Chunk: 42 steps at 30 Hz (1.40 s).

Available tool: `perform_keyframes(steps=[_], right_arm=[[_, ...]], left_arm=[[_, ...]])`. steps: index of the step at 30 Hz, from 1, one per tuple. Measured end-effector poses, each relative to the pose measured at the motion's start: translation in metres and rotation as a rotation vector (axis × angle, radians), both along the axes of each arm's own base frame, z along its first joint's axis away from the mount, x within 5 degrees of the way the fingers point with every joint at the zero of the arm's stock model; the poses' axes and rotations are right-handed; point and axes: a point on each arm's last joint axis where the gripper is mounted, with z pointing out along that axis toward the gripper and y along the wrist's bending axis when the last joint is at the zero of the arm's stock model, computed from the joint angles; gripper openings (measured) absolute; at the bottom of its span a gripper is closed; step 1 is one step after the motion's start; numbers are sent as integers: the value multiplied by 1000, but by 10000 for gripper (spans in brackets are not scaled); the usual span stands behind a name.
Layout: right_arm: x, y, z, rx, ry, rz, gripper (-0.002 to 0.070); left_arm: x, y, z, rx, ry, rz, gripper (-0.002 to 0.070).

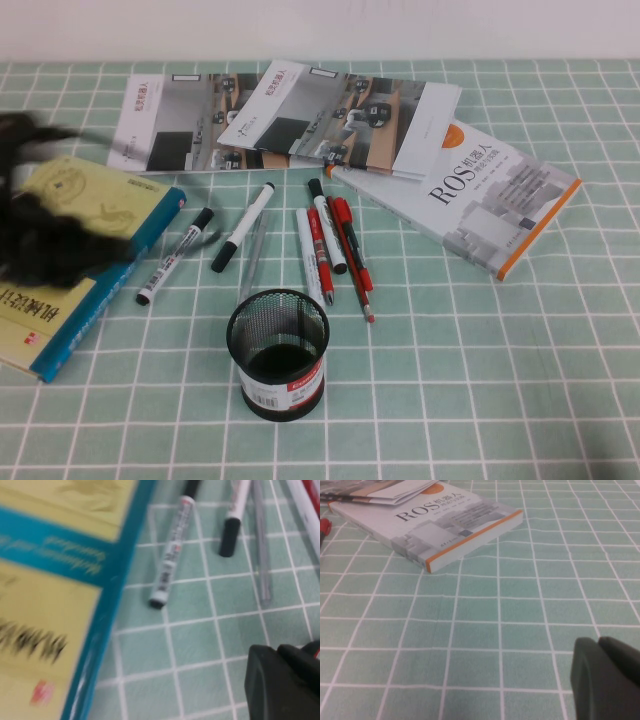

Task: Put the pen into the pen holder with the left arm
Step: Pick up the pen on the table

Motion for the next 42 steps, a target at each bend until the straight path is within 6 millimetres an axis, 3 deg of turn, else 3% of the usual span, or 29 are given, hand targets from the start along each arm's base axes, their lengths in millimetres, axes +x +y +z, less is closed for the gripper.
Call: perform_keyframes(steps=[4,9,14,24,32,42], right_arm=[[0,0,0,0,0,0,-20],[0,0,0,0,0,0,-20],[0,0,0,0,0,0,-20],[0,0,0,0,0,0,-20],[0,0,0,0,0,0,-20],[0,0,0,0,0,0,-20]], left_arm=[[52,-28,-4,49,124,-106,-3],[105,-47,-21,102,271,-186,-3],[139,-55,-32,134,306,-213,-3],[157,-51,-68,267,350,-258,6],[163,-51,-83,309,336,-322,221],[169,-56,-104,332,349,-334,253]])
